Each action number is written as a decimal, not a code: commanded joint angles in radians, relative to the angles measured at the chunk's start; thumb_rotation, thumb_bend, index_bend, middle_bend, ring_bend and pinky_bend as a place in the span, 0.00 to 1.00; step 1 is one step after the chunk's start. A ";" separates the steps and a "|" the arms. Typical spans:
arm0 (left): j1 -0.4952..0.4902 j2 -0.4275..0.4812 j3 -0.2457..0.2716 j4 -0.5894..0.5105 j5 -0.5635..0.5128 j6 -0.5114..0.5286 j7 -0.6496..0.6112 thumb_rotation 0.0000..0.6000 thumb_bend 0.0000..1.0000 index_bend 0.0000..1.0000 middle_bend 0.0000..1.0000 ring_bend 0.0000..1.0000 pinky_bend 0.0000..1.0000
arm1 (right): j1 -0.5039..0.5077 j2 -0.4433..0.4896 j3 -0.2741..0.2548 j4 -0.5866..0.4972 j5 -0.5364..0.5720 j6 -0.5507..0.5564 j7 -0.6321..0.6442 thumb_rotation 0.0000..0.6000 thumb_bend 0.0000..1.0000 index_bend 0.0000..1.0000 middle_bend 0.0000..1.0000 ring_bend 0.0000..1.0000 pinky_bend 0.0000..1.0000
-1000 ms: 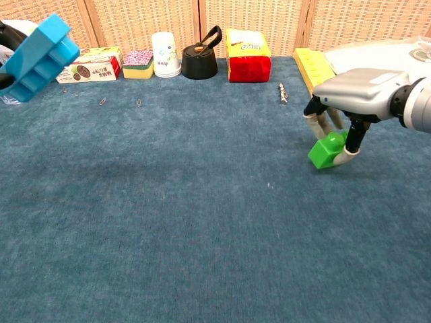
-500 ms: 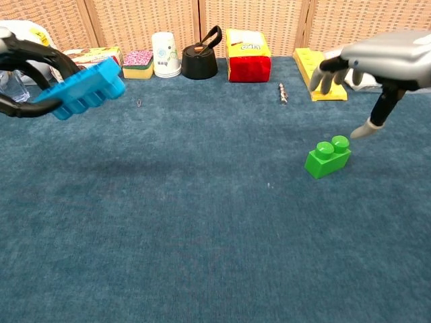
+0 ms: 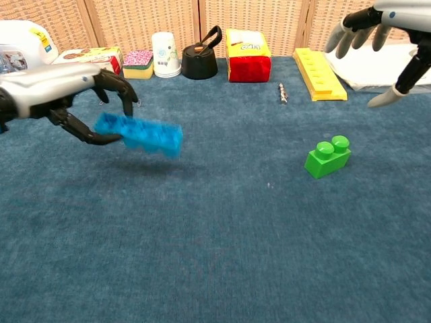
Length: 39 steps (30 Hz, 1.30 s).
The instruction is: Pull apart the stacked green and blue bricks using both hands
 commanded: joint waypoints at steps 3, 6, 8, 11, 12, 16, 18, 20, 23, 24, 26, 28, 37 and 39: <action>-0.050 -0.054 -0.012 0.022 -0.079 -0.051 0.092 0.84 0.25 0.39 0.18 0.06 0.22 | -0.007 0.005 0.005 0.001 -0.009 0.004 0.015 1.00 0.00 0.23 0.28 0.26 0.30; -0.064 -0.056 -0.016 0.020 -0.121 -0.061 0.138 0.83 0.20 0.21 0.15 0.03 0.20 | -0.010 0.008 0.008 0.000 -0.011 0.006 0.018 1.00 0.00 0.23 0.29 0.26 0.30; -0.066 -0.050 -0.020 0.007 -0.144 -0.055 0.154 0.83 0.19 0.16 0.14 0.03 0.20 | -0.014 0.010 0.011 0.000 -0.012 0.010 0.020 1.00 0.00 0.23 0.29 0.25 0.30; -0.055 -0.030 -0.025 -0.021 -0.152 -0.029 0.144 0.82 0.19 0.15 0.14 0.03 0.20 | -0.022 0.009 0.017 0.003 -0.005 0.027 0.010 1.00 0.00 0.23 0.29 0.24 0.30; -0.046 -0.016 -0.026 -0.034 -0.148 -0.011 0.138 0.82 0.19 0.15 0.14 0.03 0.20 | -0.026 0.008 0.021 0.001 0.001 0.034 0.009 1.00 0.00 0.23 0.29 0.24 0.30; 0.008 0.065 -0.012 -0.105 -0.111 0.076 0.116 0.83 0.19 0.15 0.14 0.03 0.20 | -0.042 0.000 0.031 0.009 0.029 0.062 -0.009 1.00 0.00 0.25 0.28 0.24 0.31; 0.037 0.102 -0.001 -0.134 -0.088 0.119 0.102 0.82 0.19 0.15 0.14 0.03 0.20 | -0.049 0.002 0.031 0.006 0.049 0.065 -0.022 1.00 0.01 0.26 0.28 0.24 0.31; 0.074 0.150 0.016 -0.160 -0.069 0.162 0.094 0.83 0.19 0.15 0.14 0.03 0.20 | -0.057 0.007 0.029 -0.003 0.077 0.067 -0.047 1.00 0.02 0.26 0.29 0.24 0.31; 0.130 0.219 0.045 -0.194 -0.039 0.226 0.072 0.83 0.19 0.15 0.14 0.03 0.20 | -0.072 0.009 0.024 -0.018 0.110 0.087 -0.091 1.00 0.03 0.26 0.29 0.25 0.33; 0.147 0.237 0.054 -0.200 -0.027 0.244 0.063 0.82 0.19 0.15 0.14 0.03 0.20 | -0.077 0.008 0.023 -0.020 0.119 0.092 -0.094 1.00 0.04 0.27 0.29 0.25 0.33; 0.183 0.267 0.074 -0.206 0.002 0.285 0.041 0.82 0.19 0.15 0.14 0.03 0.20 | -0.088 0.006 0.021 -0.017 0.137 0.101 -0.097 1.00 0.04 0.28 0.29 0.26 0.33; 0.231 0.294 0.105 -0.198 0.043 0.343 0.030 0.83 0.19 0.15 0.14 0.03 0.20 | -0.105 0.004 0.017 -0.015 0.149 0.117 -0.094 1.00 0.04 0.29 0.29 0.26 0.33; 0.414 0.363 0.178 -0.163 0.104 0.534 -0.094 0.83 0.19 0.15 0.14 0.03 0.20 | -0.216 -0.020 -0.030 0.041 0.098 0.258 -0.083 1.00 0.04 0.33 0.32 0.26 0.29; 0.440 0.370 0.182 -0.158 0.105 0.560 -0.112 0.83 0.19 0.15 0.14 0.03 0.20 | -0.239 -0.021 -0.038 0.047 0.090 0.284 -0.083 1.00 0.04 0.33 0.33 0.26 0.29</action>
